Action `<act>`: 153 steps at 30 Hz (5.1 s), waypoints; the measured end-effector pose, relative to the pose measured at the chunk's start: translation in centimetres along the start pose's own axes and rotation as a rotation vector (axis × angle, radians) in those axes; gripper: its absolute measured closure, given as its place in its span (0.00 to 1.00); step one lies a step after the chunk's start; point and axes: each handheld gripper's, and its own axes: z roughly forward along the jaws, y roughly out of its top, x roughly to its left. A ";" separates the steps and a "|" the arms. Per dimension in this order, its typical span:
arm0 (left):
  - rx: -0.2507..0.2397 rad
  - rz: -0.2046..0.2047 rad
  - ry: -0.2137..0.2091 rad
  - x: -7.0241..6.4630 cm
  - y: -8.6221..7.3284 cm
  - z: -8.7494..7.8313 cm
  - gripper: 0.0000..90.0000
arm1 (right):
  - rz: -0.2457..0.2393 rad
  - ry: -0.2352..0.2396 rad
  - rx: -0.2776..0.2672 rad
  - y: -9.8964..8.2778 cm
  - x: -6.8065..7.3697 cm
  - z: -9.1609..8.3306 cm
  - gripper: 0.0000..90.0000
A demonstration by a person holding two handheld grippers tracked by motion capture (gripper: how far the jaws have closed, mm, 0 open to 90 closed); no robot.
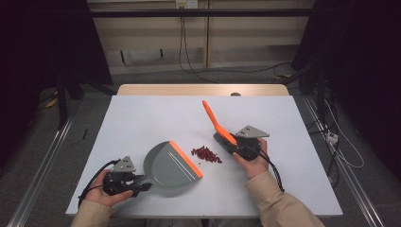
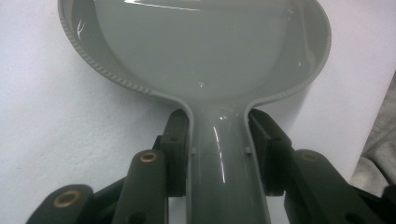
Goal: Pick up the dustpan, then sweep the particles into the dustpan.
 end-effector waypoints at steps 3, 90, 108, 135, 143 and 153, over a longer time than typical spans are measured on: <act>-0.002 0.003 -0.005 -0.1 0.1 0.1 0.70 | -0.008 -0.005 0.000 0.4 0.0 -0.5 0.70; 0.045 0.023 -0.076 -1.3 2.4 2.9 0.69 | -0.036 -0.014 0.012 0.8 5.7 0.7 0.78; 0.056 0.015 -0.090 -1.4 3.0 3.3 0.70 | -0.027 0.042 0.011 0.9 7.6 1.0 0.78; 0.052 0.001 -0.091 -1.3 2.8 3.5 0.70 | 0.012 0.051 -0.098 3.4 6.1 -0.2 0.79; 0.048 -0.007 -0.092 -1.3 2.7 3.5 0.70 | -0.004 -0.022 -0.049 1.8 4.5 1.4 0.79; 0.052 -0.004 -0.096 -1.2 2.8 3.6 0.70 | -0.035 0.087 -0.046 1.4 7.7 2.5 0.79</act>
